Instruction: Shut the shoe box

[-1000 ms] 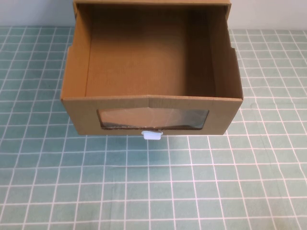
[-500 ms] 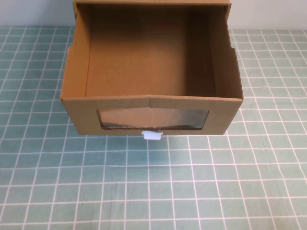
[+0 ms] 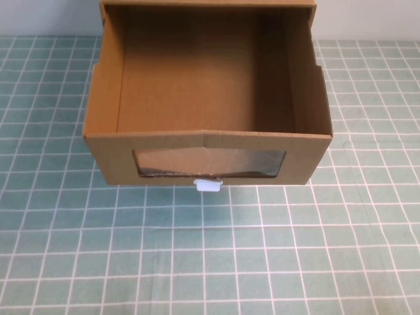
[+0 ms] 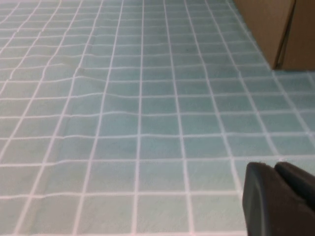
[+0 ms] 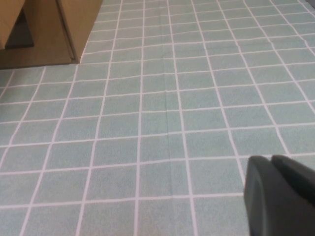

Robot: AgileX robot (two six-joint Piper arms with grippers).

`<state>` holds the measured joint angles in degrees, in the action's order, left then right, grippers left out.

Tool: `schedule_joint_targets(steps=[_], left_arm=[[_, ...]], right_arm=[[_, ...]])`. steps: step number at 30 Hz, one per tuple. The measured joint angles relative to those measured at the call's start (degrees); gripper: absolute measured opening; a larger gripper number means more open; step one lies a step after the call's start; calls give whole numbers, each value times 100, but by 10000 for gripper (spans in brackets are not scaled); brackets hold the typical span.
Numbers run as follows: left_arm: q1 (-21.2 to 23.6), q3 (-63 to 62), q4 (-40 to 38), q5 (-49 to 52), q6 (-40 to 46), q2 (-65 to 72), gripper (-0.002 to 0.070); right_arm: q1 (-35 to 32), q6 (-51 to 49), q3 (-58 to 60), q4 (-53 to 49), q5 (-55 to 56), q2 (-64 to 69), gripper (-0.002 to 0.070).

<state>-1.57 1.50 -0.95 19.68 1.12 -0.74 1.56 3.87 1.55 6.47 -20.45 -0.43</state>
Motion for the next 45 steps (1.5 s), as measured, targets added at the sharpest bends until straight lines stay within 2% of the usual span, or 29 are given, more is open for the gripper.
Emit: schedule_joint_targets(steps=[7,14,18,22,29,38,45], left_arm=[[0,0,-1088,-1089,-873,0,-5],[0,0,-1274,-1515,-1087,0,-5],[0,-225,-1320,-981,-1235,56,-5],[0,-1127,-1363,-183,-1163,746,-5],[0,-3434,-1390,1468,9,3084,-5],[-20,-7108,-2289,2626,2070,6434,-5],[-582,-9551,-2652,2914,2853,8618,-5]], right_arm=[[0,0,0,0,0,0,-12],[0,0,0,0,0,0,-12],[0,0,0,0,0,0,-12],[0,0,0,0,0,0,-12],[0,0,0,0,0,0,-12],[0,0,0,0,0,0,-12],[0,0,0,0,0,0,-12]])
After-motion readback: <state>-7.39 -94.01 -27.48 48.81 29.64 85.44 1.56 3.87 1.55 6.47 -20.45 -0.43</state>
